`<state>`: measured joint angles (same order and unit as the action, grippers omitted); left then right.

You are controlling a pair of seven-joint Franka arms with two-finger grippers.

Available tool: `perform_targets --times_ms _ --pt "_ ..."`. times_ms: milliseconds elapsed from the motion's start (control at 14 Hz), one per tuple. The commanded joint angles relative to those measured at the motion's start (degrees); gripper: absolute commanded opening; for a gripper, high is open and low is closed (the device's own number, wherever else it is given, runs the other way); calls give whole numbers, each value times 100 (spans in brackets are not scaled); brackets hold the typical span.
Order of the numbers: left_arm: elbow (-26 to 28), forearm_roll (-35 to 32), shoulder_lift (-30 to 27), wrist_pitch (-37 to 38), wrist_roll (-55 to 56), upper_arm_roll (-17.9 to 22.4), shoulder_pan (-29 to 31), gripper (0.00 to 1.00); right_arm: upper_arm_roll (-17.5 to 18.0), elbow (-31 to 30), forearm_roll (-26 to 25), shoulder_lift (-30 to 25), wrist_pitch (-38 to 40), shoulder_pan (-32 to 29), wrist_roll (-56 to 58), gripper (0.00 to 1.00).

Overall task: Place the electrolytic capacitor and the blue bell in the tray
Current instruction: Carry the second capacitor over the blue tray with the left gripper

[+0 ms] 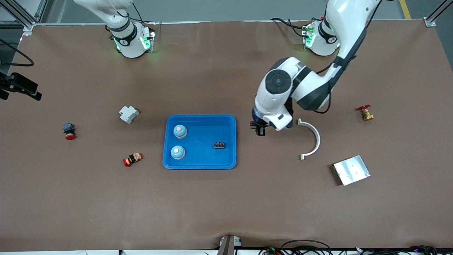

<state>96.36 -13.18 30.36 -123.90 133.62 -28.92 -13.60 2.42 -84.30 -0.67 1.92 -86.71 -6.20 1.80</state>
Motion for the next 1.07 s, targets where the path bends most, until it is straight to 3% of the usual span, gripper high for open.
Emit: perform_targets --times_ms 0,285,427,712,997 --pt "-459 -237 373 112 593 27 -327 0 13 -69 -65 -87 32 14 -31 100" --pt "-1100 -606 953 112 1428 35 -854 0 4 -69 102 -78 14 14 -40 100" --pt "-1346 -642 1155 112 1562 297 -1222 0 13 -69 102 -78 23 14 -31 100" --pt "-1927 -572 1682 77 1746 1247 -2233 0 30 -25 93 -60 14 14 -31 100" --pt "-2016 -589 1938 -327 1764 1283 -2340 0 30 -25 93 -52 14 5 -31 100"
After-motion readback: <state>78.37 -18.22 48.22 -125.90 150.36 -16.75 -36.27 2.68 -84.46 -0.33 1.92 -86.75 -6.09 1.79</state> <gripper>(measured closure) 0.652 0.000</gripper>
